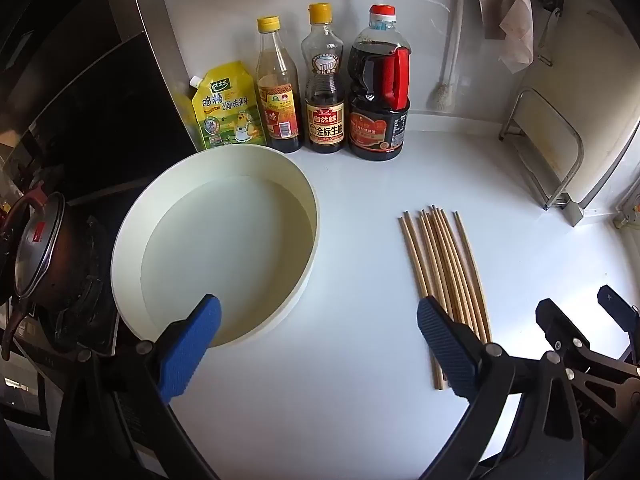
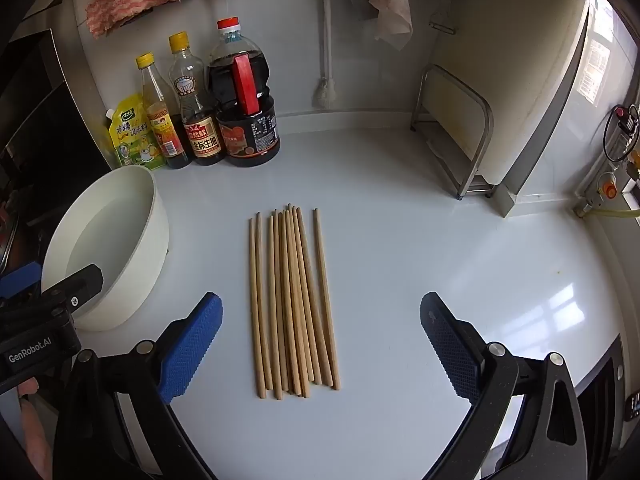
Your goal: Organize utensils
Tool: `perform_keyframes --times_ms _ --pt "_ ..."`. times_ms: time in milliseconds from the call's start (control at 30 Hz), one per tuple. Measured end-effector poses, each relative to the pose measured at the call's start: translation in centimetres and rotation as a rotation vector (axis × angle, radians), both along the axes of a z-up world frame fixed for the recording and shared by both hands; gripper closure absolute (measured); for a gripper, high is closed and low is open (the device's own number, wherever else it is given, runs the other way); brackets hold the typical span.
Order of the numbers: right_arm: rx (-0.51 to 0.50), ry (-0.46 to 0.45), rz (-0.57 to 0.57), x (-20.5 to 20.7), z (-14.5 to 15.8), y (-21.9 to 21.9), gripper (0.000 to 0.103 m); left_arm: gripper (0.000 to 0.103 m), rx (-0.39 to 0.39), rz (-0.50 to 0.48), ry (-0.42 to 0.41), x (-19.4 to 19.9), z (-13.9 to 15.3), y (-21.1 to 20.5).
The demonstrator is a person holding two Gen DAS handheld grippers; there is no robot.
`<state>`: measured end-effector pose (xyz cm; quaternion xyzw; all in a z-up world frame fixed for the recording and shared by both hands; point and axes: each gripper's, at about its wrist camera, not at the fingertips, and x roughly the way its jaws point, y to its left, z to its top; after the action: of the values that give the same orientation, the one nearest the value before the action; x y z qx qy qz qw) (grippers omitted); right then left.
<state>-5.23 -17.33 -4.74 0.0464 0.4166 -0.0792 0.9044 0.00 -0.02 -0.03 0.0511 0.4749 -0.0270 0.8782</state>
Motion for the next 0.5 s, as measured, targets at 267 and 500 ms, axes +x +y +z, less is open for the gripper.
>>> perform_keyframes --times_ms 267,500 --pt "0.004 -0.001 0.003 -0.09 0.04 0.04 0.008 0.006 0.011 0.002 -0.006 0.05 0.07 -0.15" --pt "0.004 -0.004 0.003 -0.22 0.12 0.09 0.008 0.006 0.015 0.001 -0.005 0.27 0.12 -0.40"
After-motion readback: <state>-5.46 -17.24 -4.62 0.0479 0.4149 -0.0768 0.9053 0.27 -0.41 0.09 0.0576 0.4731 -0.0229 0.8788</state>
